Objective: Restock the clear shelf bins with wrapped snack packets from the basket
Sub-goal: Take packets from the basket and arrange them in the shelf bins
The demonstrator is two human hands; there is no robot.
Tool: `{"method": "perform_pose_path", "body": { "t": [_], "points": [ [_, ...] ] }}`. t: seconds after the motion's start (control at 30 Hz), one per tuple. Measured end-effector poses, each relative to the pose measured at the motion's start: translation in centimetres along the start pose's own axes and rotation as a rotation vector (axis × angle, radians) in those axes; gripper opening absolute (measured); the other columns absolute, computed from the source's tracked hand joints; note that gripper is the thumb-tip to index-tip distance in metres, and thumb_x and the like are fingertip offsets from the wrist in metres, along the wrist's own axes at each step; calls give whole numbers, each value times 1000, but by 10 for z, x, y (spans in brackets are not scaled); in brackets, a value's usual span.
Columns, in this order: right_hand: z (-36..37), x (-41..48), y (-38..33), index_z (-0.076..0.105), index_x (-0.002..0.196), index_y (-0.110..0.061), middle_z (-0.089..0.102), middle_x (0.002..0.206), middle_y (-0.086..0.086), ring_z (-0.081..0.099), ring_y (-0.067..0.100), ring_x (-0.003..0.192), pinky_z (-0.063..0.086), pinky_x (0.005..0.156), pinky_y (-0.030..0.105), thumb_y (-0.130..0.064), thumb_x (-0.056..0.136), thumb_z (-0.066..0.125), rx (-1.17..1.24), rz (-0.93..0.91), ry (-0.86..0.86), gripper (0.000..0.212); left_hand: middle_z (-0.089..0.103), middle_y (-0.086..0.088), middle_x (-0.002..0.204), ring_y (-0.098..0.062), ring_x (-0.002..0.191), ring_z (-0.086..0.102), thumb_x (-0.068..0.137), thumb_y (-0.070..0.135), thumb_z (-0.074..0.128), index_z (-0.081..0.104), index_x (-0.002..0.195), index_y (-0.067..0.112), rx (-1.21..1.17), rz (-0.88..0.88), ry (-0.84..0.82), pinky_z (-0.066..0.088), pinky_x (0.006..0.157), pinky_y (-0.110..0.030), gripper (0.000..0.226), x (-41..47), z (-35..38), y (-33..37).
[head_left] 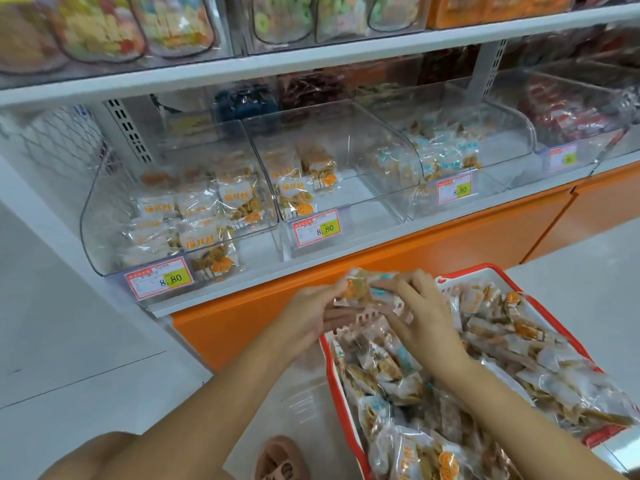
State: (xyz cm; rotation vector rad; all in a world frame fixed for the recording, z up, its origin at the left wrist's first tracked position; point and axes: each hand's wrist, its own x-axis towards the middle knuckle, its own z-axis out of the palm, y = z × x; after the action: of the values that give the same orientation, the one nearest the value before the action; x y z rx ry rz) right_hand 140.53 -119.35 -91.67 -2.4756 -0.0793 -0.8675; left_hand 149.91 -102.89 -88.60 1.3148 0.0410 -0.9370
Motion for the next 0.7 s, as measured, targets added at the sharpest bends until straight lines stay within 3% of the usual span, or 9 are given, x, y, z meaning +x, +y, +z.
{"method": "perform_pose_path", "body": {
  "t": [0.1,0.17,0.27,0.33,0.47,0.63,0.7],
  "points": [
    [-16,3,-3,60,118,-23,54,109,-6,53,4,96,43,83,10,16,83,56,185,145,44,53,74,-14,91,-18,76,72,93,12,57,66,98,3,-66,138,85,59,65,-23,13,-1,2,13],
    [-23,12,-10,61,114,-29,62,108,-7,61,6,96,50,85,19,1,91,59,425,393,108,38,74,-12,91,-16,80,72,93,11,57,67,96,5,-36,211,107,58,66,-22,13,-3,3,19],
    [-30,32,-18,66,107,-21,71,95,-2,70,13,83,55,76,27,-24,86,66,798,746,76,21,75,-7,91,-15,85,71,92,9,57,69,98,5,2,303,115,57,70,-20,14,-7,11,23],
    [-29,39,-17,66,107,-14,73,95,2,71,15,84,55,74,25,-25,82,68,863,824,8,27,75,-6,91,-15,86,71,91,4,58,67,103,2,2,331,110,57,71,-21,16,-8,14,23],
    [-25,47,-10,68,102,-5,73,95,12,71,19,82,57,70,23,-4,80,68,1174,982,55,22,75,-5,91,-18,86,71,87,-1,61,63,103,5,43,328,75,57,74,-24,17,-10,16,26],
    [-31,50,-3,64,82,1,70,81,18,70,20,65,56,53,23,-6,38,91,1581,1021,-51,52,74,-12,95,-21,85,72,93,17,54,64,102,5,47,356,21,58,75,-27,17,-11,24,37],
    [-35,52,1,66,81,2,70,85,21,71,21,68,59,57,26,-12,31,97,1610,977,-79,61,74,-13,96,-23,86,72,92,19,55,65,103,6,8,359,25,58,76,-29,20,-10,29,43]
  ]
}}
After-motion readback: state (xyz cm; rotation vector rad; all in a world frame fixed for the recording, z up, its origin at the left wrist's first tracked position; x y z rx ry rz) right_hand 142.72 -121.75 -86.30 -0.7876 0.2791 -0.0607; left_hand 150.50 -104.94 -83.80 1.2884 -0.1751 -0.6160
